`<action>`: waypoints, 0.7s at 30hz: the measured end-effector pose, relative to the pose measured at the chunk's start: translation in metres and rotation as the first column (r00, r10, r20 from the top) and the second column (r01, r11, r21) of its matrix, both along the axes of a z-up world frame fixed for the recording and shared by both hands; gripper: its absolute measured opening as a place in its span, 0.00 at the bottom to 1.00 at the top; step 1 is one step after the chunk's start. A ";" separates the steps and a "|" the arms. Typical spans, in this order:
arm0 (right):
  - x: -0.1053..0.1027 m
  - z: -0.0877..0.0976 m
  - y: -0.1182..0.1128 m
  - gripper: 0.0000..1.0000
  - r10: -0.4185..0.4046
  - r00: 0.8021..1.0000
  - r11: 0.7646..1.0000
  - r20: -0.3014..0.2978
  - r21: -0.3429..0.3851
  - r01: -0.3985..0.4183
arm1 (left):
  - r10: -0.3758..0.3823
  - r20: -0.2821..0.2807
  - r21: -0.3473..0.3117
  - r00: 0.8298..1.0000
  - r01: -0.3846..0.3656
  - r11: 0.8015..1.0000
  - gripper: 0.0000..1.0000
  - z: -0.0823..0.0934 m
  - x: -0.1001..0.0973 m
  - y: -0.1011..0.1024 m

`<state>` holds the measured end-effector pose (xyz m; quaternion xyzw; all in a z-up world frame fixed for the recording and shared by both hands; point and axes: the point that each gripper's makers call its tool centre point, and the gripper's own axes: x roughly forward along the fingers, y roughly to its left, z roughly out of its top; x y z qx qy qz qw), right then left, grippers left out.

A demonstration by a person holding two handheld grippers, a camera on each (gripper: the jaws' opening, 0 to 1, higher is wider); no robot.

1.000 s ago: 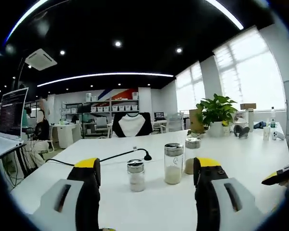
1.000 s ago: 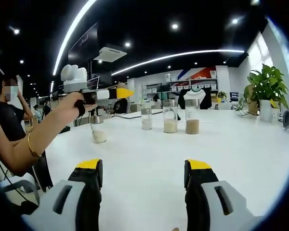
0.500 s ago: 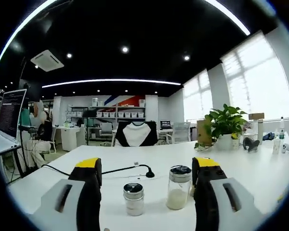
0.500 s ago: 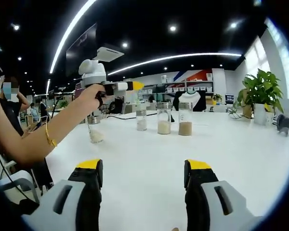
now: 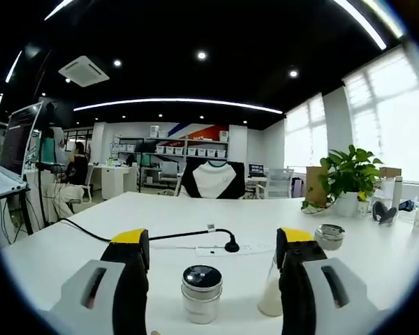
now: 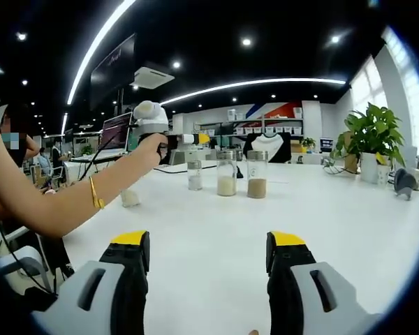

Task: Rotate the seasoning bottle until the label or dispensing opening points toward the visible target arrow and the bottle remains upright within the marked orientation range

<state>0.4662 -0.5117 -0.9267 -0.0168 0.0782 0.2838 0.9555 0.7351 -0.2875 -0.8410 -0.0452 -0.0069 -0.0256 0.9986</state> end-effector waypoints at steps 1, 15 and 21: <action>0.000 -0.001 -0.002 0.68 -0.005 1.000 1.000 -0.002 0.000 0.005 | 0.008 -0.010 0.002 1.000 -0.008 1.000 0.76 -0.003 0.002 0.001; 0.007 -0.011 -0.002 0.67 -0.030 0.999 1.000 -0.030 0.004 0.030 | 0.068 -0.036 -0.038 0.997 -0.070 0.997 0.72 -0.026 0.020 0.004; 0.010 -0.015 -0.003 0.67 -0.027 0.999 1.000 -0.043 -0.005 0.027 | 0.075 -0.073 -0.052 0.995 -0.078 0.996 0.70 -0.046 0.026 0.008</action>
